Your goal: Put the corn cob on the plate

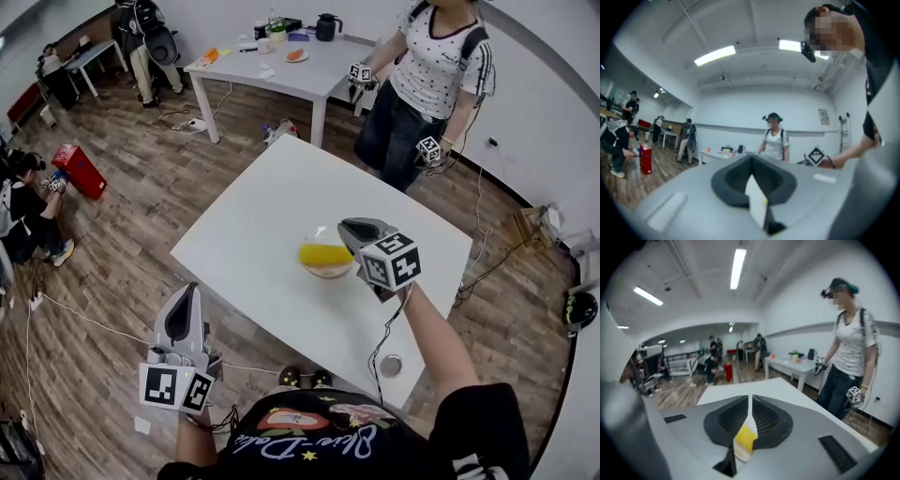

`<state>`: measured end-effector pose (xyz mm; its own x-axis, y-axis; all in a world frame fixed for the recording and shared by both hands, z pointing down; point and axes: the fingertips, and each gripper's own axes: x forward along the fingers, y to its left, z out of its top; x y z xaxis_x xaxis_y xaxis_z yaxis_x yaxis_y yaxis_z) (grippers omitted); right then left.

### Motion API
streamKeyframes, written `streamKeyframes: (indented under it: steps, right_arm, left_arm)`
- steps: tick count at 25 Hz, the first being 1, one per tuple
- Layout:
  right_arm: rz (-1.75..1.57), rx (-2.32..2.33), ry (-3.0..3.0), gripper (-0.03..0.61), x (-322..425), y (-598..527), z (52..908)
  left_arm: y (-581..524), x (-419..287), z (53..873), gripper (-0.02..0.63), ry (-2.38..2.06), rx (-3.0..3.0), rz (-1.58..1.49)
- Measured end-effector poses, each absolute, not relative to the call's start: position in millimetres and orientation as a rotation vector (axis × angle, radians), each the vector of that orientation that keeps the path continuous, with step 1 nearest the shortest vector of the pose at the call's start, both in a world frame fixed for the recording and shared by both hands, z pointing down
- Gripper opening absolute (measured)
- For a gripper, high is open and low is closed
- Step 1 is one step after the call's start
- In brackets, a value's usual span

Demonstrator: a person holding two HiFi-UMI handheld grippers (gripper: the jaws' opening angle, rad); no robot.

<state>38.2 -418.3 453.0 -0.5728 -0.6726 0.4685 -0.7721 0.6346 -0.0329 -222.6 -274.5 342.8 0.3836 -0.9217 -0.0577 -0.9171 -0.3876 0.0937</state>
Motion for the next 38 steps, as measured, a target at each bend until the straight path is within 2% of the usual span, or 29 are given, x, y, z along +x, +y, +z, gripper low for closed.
streamKeyframes:
  steps: [2,10,19,38]
  right_arm:
    - [0.338,1.408,-2.558,0.016,61,-391,424]
    - [0.289,1.946,-2.689,0.014,112,-256,369]
    - [0.134,1.991,-2.647,0.012,121,-236,350]
    - [0.076,1.951,-2.628,0.012,114,-246,345]
  left_arm:
    - [-271,-208,339,0.003,-1.648,2.612,-0.184]
    - [-256,-141,333,0.003,-1.508,2.747,-0.149]
    - [-253,-124,318,0.003,-1.467,2.805,-0.16]
    - [-255,-127,315,0.003,-1.517,2.816,-0.121]
